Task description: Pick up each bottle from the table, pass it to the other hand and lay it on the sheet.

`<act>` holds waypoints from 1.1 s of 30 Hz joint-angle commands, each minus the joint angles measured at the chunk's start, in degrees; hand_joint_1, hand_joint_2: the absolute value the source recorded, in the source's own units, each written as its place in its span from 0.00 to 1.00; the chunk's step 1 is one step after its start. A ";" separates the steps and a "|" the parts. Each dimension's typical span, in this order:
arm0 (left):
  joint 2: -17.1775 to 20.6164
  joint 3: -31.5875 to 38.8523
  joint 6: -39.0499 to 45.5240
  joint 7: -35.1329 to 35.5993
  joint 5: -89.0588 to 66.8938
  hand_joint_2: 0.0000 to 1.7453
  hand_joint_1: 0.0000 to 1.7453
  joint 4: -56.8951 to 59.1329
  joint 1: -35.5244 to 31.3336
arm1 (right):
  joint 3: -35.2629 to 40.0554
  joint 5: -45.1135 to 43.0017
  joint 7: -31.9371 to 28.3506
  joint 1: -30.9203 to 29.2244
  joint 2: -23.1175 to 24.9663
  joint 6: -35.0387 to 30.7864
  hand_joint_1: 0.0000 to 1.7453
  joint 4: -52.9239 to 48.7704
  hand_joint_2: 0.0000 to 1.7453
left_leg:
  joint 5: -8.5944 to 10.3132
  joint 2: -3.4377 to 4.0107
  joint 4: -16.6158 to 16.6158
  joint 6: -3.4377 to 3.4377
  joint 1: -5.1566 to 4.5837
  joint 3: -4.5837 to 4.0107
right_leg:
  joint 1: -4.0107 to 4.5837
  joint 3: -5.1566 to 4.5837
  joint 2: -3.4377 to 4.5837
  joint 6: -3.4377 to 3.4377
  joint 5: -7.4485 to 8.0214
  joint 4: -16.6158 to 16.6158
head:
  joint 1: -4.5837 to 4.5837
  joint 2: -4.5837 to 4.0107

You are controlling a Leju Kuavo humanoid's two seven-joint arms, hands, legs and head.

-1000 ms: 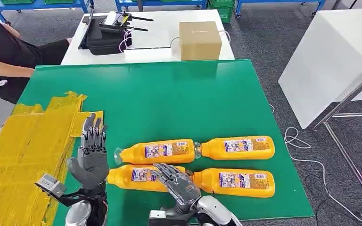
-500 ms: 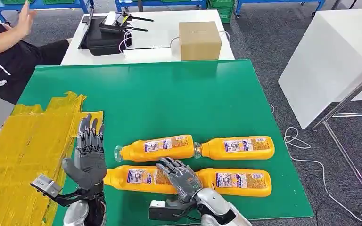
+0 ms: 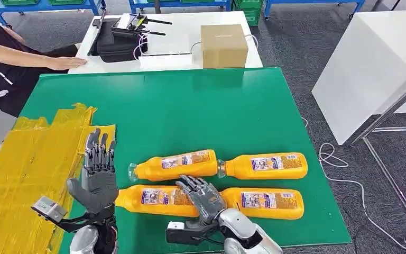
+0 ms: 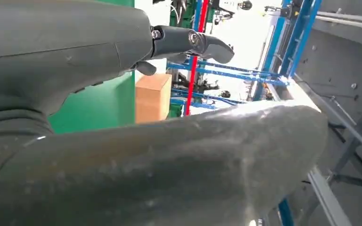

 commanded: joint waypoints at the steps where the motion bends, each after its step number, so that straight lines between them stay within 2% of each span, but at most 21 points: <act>1: -1.29 3.20 -1.97 -0.13 0.52 0.00 0.00 6.30 -3.33 | 4.23 -1.16 -1.05 -4.63 0.83 3.87 0.00 13.90 1.00 | 0.06 -0.10 -0.14 -0.04 0.07 0.10 | 0.06 0.16 -0.12 0.05 0.07 -0.21 | 0.02 0.00; 5: -1.34 3.24 -1.99 -0.13 0.50 0.00 0.00 6.57 -3.60 | 4.38 -1.43 -1.43 -4.86 0.88 4.00 0.00 14.34 1.00 | 0.07 -0.12 -0.14 -0.03 0.06 0.23 | 0.06 0.27 -0.14 0.04 0.06 -0.21 | 0.02 0.00; 6: -1.38 3.32 -2.00 -0.13 0.53 0.00 0.00 6.64 -3.62 | 4.30 -2.00 -1.94 -4.91 0.99 4.05 0.45 14.49 1.00 | 0.06 -0.07 -0.13 -0.04 0.06 0.29 | 0.07 0.32 -0.11 0.03 0.06 -0.19 | 0.00 0.00; 7: -1.38 3.35 -2.13 -0.13 0.62 0.00 0.00 6.87 -3.73 | 4.38 -2.45 -2.35 -4.95 1.13 4.23 0.99 14.66 1.00 | 0.06 -0.10 -0.11 -0.03 0.04 0.34 | 0.04 0.37 -0.14 0.03 0.04 -0.16 | 0.02 0.00; 26: -1.68 3.27 -1.91 -0.13 1.58 0.00 0.00 8.88 -4.86 | 2.80 -9.52 -5.02 -4.44 1.31 4.10 1.00 15.24 1.00 | 0.03 0.03 -0.07 -0.02 0.05 0.72 | 0.08 0.70 -0.05 0.02 0.04 -0.14 | 0.02 0.00; 29: -1.72 3.37 -1.56 -0.13 1.74 0.00 0.00 8.64 -4.64 | 1.34 -11.54 -5.75 -3.51 1.26 2.62 1.00 13.30 1.00 | 0.17 -0.14 -0.13 -0.05 0.13 0.43 | 0.16 0.53 -0.23 0.06 0.19 -0.32 | 0.00 0.00; 33: -2.45 4.67 1.19 -0.13 2.29 0.00 0.00 7.17 -3.42 | -2.85 -14.91 -7.48 0.46 0.89 -1.70 1.00 5.54 1.00 | 0.09 -0.08 -0.09 -0.05 0.09 0.57 | 0.12 0.61 -0.16 0.03 0.10 -0.21 | 0.02 0.00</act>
